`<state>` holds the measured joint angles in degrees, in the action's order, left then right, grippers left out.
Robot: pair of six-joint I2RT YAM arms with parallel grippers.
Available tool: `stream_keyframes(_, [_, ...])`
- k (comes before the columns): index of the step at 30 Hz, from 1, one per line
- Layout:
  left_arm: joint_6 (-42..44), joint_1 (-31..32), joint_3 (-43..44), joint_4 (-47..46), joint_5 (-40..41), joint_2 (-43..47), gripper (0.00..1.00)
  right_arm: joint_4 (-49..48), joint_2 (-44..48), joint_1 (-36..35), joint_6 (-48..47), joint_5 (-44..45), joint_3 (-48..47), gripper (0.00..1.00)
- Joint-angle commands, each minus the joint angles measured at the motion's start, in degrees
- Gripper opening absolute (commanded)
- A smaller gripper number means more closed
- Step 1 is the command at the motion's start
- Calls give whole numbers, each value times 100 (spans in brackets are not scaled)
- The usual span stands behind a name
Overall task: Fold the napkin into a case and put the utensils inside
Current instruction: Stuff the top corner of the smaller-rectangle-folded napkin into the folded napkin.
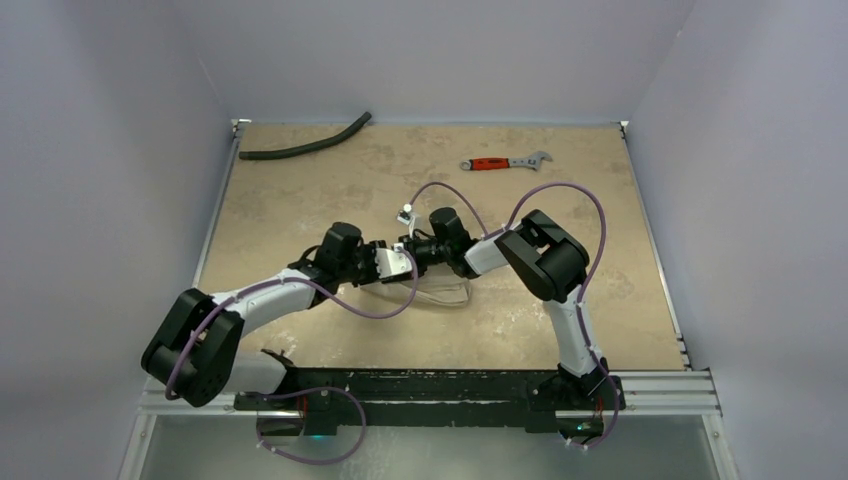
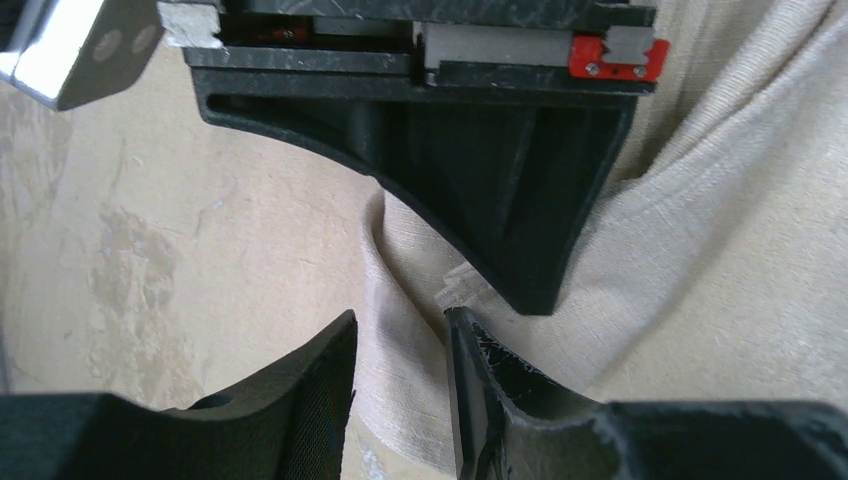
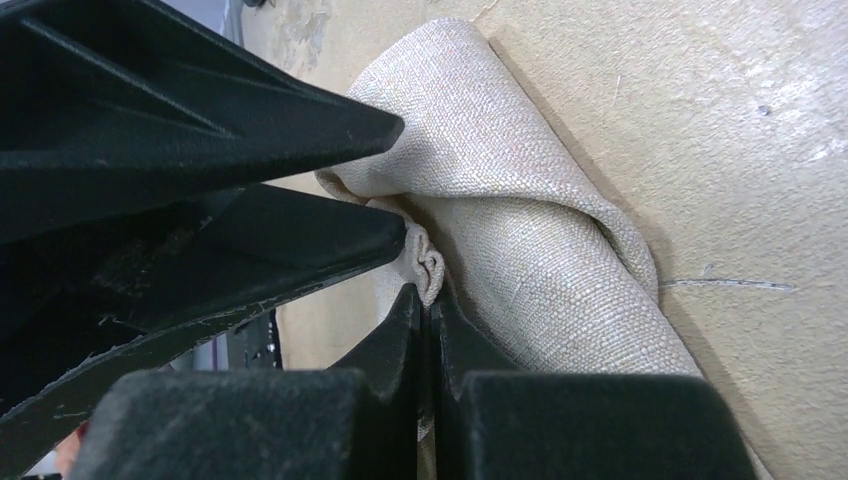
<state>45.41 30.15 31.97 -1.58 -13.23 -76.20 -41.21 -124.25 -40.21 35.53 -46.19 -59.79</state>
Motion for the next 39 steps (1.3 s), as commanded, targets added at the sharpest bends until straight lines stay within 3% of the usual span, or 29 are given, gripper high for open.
stream_keyframes(1, [92, 46, -61, -608, 97, -93, 37, 896, -407, -93, -122, 120, 356, 0])
stream_keyframes(10, [-19, 246, -47, -570, 4, -190, 43, 748, -425, -94, -45, 103, 406, 0])
stream_keyframes(34, [665, 560, -444, -558, 73, -348, 50, 543, -407, -101, 70, -62, 449, 0])
stream_keyframes(39, [524, 615, -215, -347, 414, -271, 49, 686, -401, -99, 24, -26, 405, 0])
